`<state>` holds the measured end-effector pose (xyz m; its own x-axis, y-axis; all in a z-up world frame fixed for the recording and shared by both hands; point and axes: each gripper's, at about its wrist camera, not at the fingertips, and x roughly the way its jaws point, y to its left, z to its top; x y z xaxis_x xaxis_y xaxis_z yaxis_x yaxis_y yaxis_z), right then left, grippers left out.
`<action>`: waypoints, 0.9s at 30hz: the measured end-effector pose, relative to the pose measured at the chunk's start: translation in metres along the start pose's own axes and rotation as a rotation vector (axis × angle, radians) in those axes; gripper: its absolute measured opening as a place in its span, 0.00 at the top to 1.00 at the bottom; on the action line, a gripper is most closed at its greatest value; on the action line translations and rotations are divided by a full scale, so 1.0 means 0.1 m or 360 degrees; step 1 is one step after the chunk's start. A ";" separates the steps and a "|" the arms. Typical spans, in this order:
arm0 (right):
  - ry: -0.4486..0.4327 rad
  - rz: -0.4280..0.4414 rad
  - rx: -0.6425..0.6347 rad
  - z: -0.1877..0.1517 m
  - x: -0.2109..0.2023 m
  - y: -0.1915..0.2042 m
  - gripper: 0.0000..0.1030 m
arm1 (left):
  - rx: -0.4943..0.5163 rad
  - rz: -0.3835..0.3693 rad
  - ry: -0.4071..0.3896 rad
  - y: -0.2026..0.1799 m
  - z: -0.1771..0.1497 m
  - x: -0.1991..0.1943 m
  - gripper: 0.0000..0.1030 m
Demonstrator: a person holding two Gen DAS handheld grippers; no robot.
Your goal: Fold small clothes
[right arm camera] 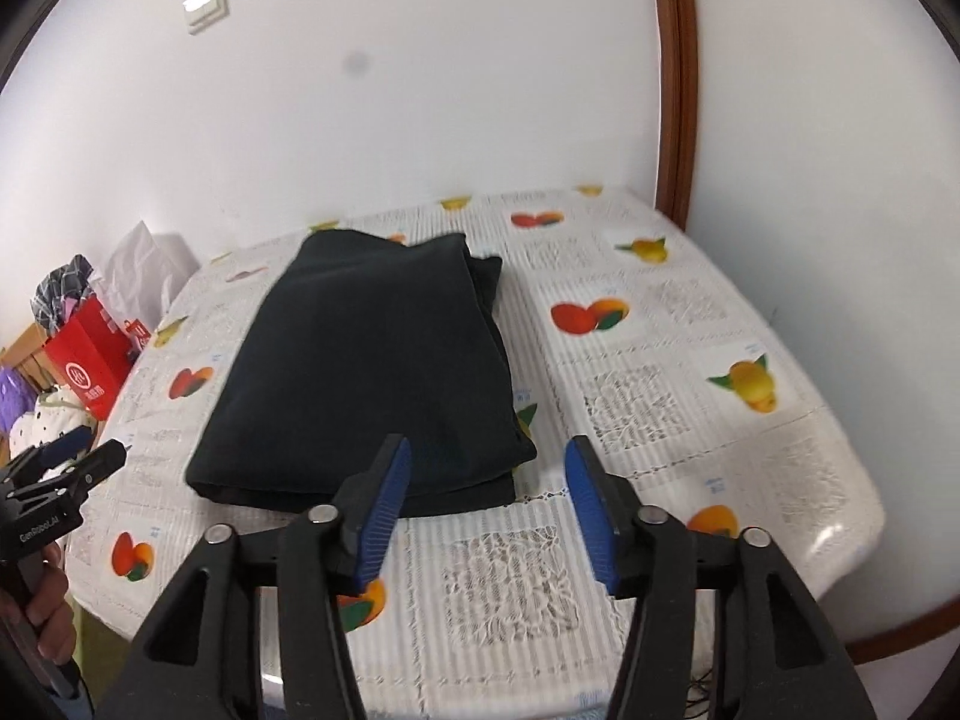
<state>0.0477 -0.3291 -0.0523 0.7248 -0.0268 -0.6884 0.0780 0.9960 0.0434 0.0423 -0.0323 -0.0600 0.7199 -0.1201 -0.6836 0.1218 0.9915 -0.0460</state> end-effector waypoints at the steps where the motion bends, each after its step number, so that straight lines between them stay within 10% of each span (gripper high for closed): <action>1: -0.0011 -0.0031 -0.0038 -0.02 -0.08 0.04 0.40 | -0.0002 0.0000 -0.0017 -0.01 0.00 -0.09 0.13; 4: -0.0070 -0.0078 -0.0071 -0.09 -0.33 0.09 0.14 | 0.0010 0.0002 -0.0066 -0.05 -0.01 -0.34 0.10; 8: -0.0100 -0.0089 -0.0039 -0.17 -0.57 0.09 0.03 | 0.0008 0.0028 -0.0105 -0.07 -0.02 -0.52 0.05; 27: -0.0166 -0.0121 -0.0003 -0.24 -0.91 0.10 0.01 | -0.0022 0.0046 -0.0127 -0.08 -0.07 -0.68 0.05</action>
<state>-0.0339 -0.3148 -0.0063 0.7841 -0.1110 -0.6106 0.1345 0.9909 -0.0075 -0.0130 -0.0319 -0.0181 0.7754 -0.0948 -0.6244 0.0914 0.9951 -0.0376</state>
